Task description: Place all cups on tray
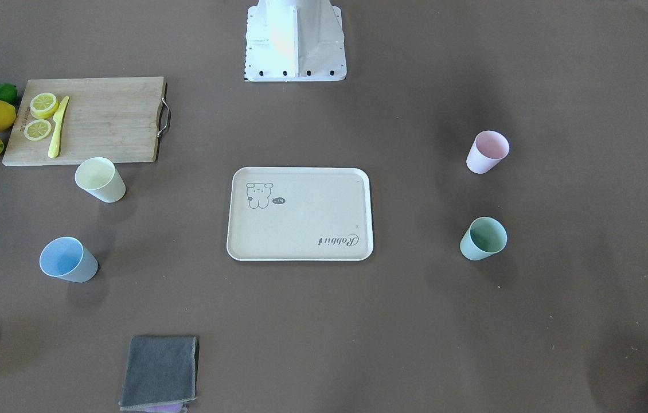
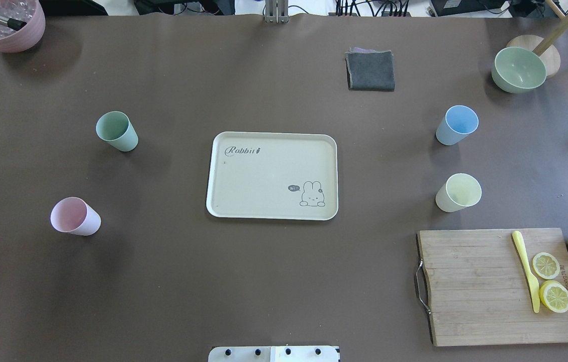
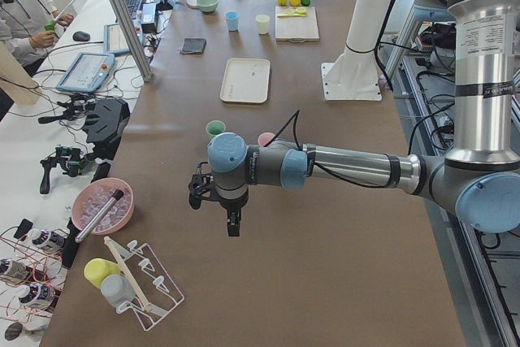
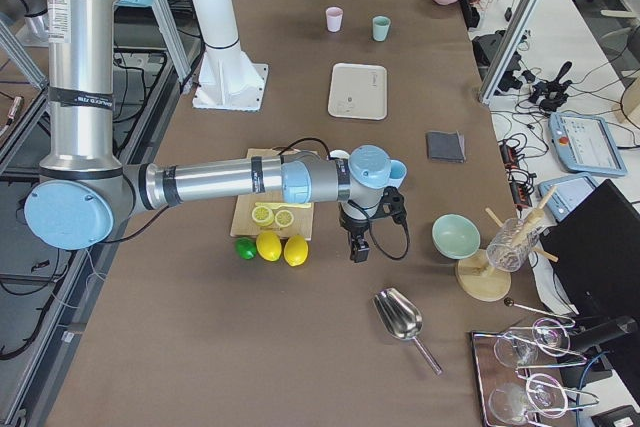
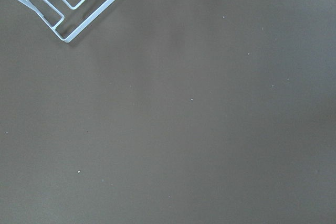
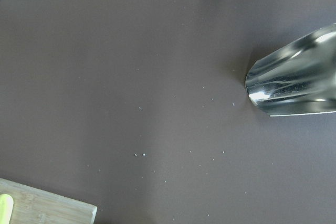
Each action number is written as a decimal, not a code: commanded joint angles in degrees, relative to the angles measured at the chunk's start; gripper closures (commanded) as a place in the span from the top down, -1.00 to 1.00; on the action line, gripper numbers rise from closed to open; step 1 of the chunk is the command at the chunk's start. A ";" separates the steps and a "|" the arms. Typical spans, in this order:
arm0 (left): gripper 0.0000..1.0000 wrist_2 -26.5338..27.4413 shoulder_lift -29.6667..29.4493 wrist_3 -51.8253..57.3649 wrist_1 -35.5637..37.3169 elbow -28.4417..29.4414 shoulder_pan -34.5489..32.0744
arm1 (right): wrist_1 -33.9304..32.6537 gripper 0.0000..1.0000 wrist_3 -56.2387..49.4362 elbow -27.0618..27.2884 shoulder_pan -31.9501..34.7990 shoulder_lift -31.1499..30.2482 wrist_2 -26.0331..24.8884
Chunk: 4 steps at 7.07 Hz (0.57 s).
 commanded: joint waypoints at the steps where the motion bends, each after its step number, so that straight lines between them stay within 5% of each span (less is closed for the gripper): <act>1: 0.97 0.09 -0.09 0.00 0.00 0.00 0.35 | -0.05 1.00 0.04 -0.01 0.95 -0.32 0.50; 4: 0.97 0.00 -0.17 -0.09 -0.17 -0.26 0.53 | 0.04 1.00 0.04 0.16 1.22 -0.58 0.41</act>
